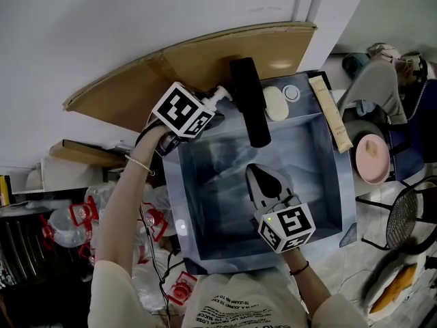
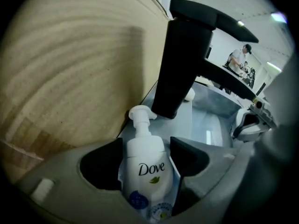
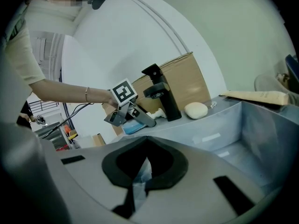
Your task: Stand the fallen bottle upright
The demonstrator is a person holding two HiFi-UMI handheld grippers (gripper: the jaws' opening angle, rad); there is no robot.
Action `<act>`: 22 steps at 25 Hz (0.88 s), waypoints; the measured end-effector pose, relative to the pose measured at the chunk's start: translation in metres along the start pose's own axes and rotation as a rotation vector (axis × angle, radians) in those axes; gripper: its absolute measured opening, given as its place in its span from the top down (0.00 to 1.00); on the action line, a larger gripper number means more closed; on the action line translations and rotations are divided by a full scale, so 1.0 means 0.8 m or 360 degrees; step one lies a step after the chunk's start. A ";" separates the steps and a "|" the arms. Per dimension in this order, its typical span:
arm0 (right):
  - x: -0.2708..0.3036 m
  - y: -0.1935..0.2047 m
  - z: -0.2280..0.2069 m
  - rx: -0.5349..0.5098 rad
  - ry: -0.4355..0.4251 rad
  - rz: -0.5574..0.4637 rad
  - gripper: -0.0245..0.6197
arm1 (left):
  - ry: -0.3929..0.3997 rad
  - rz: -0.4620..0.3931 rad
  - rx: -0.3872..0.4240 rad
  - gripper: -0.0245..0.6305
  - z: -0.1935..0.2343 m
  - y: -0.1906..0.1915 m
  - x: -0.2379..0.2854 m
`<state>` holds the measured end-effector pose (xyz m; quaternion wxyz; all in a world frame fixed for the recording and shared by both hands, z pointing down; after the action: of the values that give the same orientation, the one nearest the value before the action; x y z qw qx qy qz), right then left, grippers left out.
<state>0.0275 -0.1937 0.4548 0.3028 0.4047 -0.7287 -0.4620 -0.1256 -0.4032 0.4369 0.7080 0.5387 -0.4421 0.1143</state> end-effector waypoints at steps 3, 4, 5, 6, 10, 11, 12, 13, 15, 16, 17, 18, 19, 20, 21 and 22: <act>0.000 0.000 0.001 0.0004 -0.0006 0.0002 0.96 | 0.0022 0.0004 0.0003 0.47 -0.001 -0.001 0.001; 0.000 0.000 0.001 0.0007 -0.0007 0.0003 0.96 | 0.0026 0.0005 0.0004 0.47 -0.001 -0.001 0.001; 0.000 0.001 0.001 0.0007 -0.0009 0.0004 0.96 | 0.0029 0.0005 0.0005 0.48 0.000 -0.001 0.001; 0.001 0.001 0.002 -0.0001 -0.0011 0.0005 0.96 | 0.0031 0.0004 0.0005 0.48 0.000 -0.001 0.001; 0.003 0.000 0.006 -0.0096 -0.0031 0.0017 0.96 | 0.0035 -0.0007 -0.0004 0.53 0.002 -0.001 0.001; 0.003 0.000 0.007 -0.0090 -0.0033 0.0017 0.96 | 0.0034 -0.0006 -0.0007 0.54 0.002 -0.001 0.000; 0.003 0.000 0.008 -0.0073 -0.0034 0.0016 0.96 | 0.0033 -0.0005 -0.0008 0.54 0.003 -0.002 0.000; 0.003 0.000 0.009 -0.0062 -0.0036 0.0015 0.96 | 0.0033 -0.0004 -0.0009 0.55 0.002 -0.002 0.000; 0.003 0.000 0.012 -0.0065 -0.0046 0.0016 0.96 | 0.0031 -0.0003 -0.0001 0.56 0.001 -0.002 0.000; 0.003 0.000 0.013 -0.0066 -0.0049 0.0016 0.96 | 0.0029 -0.0001 0.0011 0.56 0.000 -0.002 0.000; 0.003 0.000 0.014 -0.0063 -0.0051 0.0015 0.96 | 0.0025 0.0000 0.0027 0.56 -0.002 -0.002 0.001; 0.002 -0.001 0.014 -0.0062 -0.0052 0.0013 0.96 | 0.0018 0.0000 0.0042 0.56 -0.003 -0.002 0.001; 0.002 -0.002 0.015 -0.0064 -0.0052 0.0011 0.96 | 0.0011 -0.0003 0.0054 0.56 -0.004 -0.002 0.001; 0.002 -0.003 0.015 -0.0068 -0.0052 0.0008 0.96 | 0.0004 -0.0006 0.0063 0.56 -0.005 -0.002 0.001; 0.001 -0.004 0.015 -0.0072 -0.0050 0.0005 0.96 | -0.0002 -0.0009 0.0071 0.56 -0.005 -0.002 0.001; 0.000 -0.005 0.016 -0.0075 -0.0047 0.0002 0.96 | -0.0010 -0.0012 0.0079 0.56 -0.006 -0.003 0.001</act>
<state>0.0186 -0.1893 0.4464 0.3019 0.3902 -0.7222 -0.4848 -0.1216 -0.4000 0.4357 0.6935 0.5581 -0.4394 0.1207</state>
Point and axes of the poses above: the fingertips, and each gripper's own axes: x forward along the fingers, z to its left, y out of its underside, the point moved 9 cm from there along -x, backward along the fingers, and after that the axes turned 14 degrees about -z, right-handed, at the moved point
